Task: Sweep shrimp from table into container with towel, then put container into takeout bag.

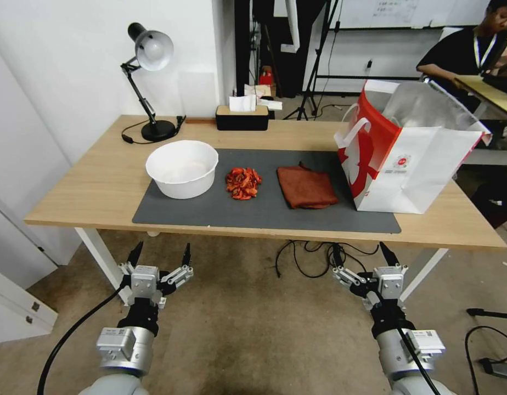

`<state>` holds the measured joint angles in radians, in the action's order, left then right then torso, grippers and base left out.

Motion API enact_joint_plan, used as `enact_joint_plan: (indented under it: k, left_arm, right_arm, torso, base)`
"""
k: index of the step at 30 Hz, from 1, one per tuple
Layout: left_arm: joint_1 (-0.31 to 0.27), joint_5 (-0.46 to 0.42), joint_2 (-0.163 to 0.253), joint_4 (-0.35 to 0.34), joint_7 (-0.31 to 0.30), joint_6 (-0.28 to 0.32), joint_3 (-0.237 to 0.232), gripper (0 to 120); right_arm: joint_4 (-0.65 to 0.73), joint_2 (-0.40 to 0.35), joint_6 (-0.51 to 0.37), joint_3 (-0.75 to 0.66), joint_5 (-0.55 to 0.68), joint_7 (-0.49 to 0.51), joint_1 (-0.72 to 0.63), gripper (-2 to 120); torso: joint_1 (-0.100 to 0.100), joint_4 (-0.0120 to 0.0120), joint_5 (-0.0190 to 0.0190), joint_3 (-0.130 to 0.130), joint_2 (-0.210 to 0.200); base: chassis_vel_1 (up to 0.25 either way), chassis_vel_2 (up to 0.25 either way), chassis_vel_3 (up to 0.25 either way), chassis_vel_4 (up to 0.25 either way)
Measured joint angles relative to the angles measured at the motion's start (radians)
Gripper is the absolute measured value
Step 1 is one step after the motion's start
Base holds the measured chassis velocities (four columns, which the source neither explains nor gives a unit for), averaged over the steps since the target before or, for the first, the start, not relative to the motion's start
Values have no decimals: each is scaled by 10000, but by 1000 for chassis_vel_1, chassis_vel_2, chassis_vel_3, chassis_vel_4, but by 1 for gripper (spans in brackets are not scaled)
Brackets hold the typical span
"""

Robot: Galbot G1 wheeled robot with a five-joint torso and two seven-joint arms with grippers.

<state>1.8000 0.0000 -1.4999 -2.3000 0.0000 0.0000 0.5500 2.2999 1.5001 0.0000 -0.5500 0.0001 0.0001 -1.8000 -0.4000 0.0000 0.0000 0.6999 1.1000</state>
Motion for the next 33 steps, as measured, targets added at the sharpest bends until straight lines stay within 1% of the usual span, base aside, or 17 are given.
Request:
enact_joint_plan:
  k: [27, 29, 30, 31, 32, 33]
  left_arm:
    - [0, 0, 0, 0, 0, 0, 0, 100]
    - [-49, -41, 31, 11, -14, 17, -10, 100]
    - [-196, -190, 130, 54, -65, 105, -58, 100]
    - [-196, -190, 130, 54, -65, 105, -58, 100]
    - [-536, -541, 341, 147, -191, 306, -168, 100]
    - [-864, -891, 565, 239, -323, 517, -278, 100]
  right_arm:
    - [-2, 2, -30, 0, 0, -12, 22, 100]
    - [-135, 87, -302, 10, 45, -168, 227, 100]
    - [-356, 224, -732, 43, 128, -414, 533, 100]
    - [-356, 224, -732, 43, 128, -414, 533, 100]
    - [-632, 400, -1255, 98, 231, -723, 936, 100]
    - [-793, 511, -1510, 116, 376, -892, 1162, 100]
  torso:
    - [0, -1, 0, 0, 0]
    - [1, -1, -4, 0, 1]
    - [1, 2, 0, 0, 1]
    - [1, 2, 0, 0, 1]
    - [1, 5, 8, 0, 0]
    - [0, 6, 6, 2, 0]
  base:
    - [0, 0, 0, 0]
    - [0, 0, 0, 0]
    - [0, 0, 0, 0]
    - [0, 0, 0, 0]
    - [0, 0, 0, 0]
    - [0, 0, 0, 0]
